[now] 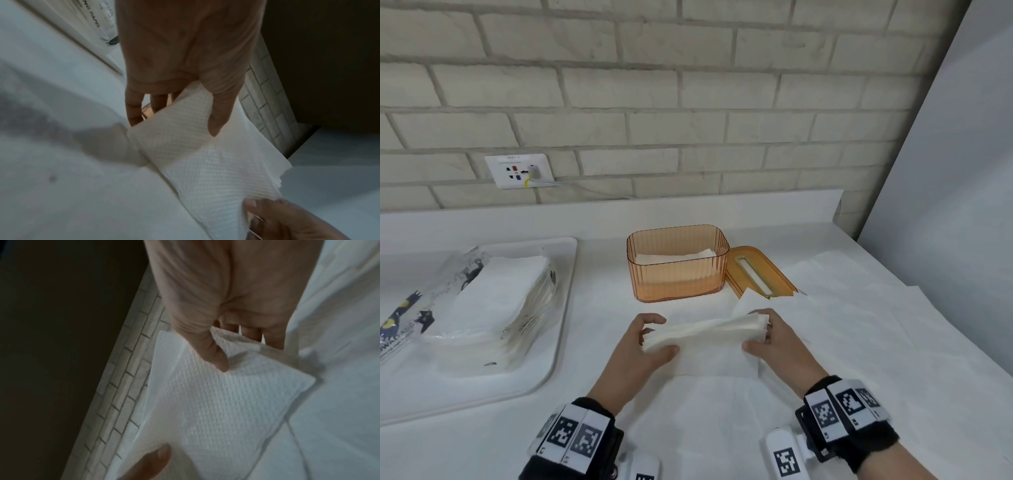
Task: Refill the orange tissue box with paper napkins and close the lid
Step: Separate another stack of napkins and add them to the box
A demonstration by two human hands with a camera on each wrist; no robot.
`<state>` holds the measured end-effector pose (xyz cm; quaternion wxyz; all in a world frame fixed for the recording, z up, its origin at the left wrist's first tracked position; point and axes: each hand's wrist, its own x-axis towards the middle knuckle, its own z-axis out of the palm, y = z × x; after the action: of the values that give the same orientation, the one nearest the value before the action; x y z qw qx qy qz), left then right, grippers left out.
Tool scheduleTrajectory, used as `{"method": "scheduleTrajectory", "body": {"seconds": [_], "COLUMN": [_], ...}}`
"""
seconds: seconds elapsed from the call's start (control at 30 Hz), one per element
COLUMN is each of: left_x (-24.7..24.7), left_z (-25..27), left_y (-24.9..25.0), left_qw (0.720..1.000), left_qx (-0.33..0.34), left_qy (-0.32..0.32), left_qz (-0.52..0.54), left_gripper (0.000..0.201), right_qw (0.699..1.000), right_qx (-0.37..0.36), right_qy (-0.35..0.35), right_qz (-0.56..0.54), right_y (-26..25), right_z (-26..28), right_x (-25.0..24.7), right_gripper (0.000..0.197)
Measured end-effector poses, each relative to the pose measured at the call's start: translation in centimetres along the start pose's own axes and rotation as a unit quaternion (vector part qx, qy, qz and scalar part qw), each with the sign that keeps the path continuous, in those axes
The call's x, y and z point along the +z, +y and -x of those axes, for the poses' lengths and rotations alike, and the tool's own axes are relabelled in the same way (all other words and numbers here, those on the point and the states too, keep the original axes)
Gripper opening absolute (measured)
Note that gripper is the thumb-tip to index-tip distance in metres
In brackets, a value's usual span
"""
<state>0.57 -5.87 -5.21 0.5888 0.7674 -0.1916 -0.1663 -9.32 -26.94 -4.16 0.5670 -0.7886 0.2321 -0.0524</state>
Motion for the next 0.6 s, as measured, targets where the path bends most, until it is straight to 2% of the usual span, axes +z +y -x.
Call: {"method": "scheduleTrajectory", "body": {"seconds": [0.07,0.13,0.23,0.27,0.33,0.4,0.5,0.57,0.6], "left_x": [0.2,0.2,-0.4,-0.6,-0.9,-0.2,1.9,3.4,3.9], "left_z": [0.0,-0.1,0.1,0.2,0.6,1.3,1.6,1.7,1.7], "left_y": [0.4,1.0,2.3,2.4,1.9,1.3,0.7,1.4,2.0], "left_qw": [1.000,0.999,0.993,0.988,0.953,0.912,0.878,0.865,0.862], "left_qx": [0.000,0.017,0.030,0.021,-0.016,-0.054,-0.069,-0.052,-0.039], "left_qy": [0.011,0.030,0.074,0.055,-0.039,-0.099,-0.100,-0.085,-0.073], "left_qz": [-0.001,0.011,0.086,0.143,0.300,0.395,0.464,0.492,0.499], "left_gripper": [0.035,0.041,0.046,0.049,0.070,0.088,0.083,0.087,0.081], "right_qw": [1.000,0.998,0.991,0.988,0.975,0.955,0.929,0.920,0.920], "right_qx": [-0.014,-0.015,-0.012,-0.006,0.007,0.018,0.016,0.014,0.013], "right_qy": [0.011,0.014,0.012,0.007,-0.012,-0.026,-0.021,-0.026,-0.030], "right_qz": [-0.001,-0.052,-0.130,-0.156,-0.220,-0.296,-0.369,-0.391,-0.391], "right_y": [-0.7,-1.7,-2.4,-2.5,-2.6,-2.9,-3.5,-3.8,-3.8], "right_z": [-0.1,0.0,0.0,0.0,0.1,0.2,0.5,0.9,1.1], "right_x": [0.2,0.2,-0.4,-0.6,-0.8,-0.6,0.1,1.1,1.5], "right_gripper": [0.037,0.040,0.045,0.044,0.042,0.041,0.042,0.042,0.041]}}
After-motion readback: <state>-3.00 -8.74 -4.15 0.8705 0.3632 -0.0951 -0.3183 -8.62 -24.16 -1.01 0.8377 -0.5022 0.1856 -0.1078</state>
